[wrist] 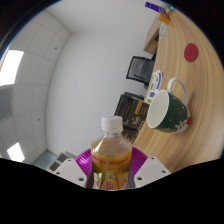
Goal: Pour water
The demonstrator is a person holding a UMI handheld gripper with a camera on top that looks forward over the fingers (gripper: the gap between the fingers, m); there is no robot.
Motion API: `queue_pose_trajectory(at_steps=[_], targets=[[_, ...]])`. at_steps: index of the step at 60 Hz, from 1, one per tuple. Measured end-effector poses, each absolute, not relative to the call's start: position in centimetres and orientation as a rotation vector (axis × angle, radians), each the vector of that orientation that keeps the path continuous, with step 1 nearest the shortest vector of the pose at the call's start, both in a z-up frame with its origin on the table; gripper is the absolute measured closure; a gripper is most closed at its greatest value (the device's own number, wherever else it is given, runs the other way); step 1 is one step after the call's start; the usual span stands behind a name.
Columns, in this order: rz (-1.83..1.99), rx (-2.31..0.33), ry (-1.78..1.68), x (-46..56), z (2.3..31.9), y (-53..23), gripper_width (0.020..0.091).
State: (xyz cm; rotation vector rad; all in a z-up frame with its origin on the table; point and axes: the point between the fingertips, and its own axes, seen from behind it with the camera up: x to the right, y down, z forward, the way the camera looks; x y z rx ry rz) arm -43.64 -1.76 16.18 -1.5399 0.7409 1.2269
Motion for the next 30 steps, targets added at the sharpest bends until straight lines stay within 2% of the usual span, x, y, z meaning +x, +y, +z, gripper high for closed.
queue_pose_trajectory(at_steps=[7,12,30], targets=[[1.541,-1.379,1.002,-42.2,17.9,0.0,0.0626],[1.695,-1.286,1.169,-41.4,17.6,1.4,0.0617],[1.867,-1.144,1.413,-40.2,16.8,2.5,0.0612]])
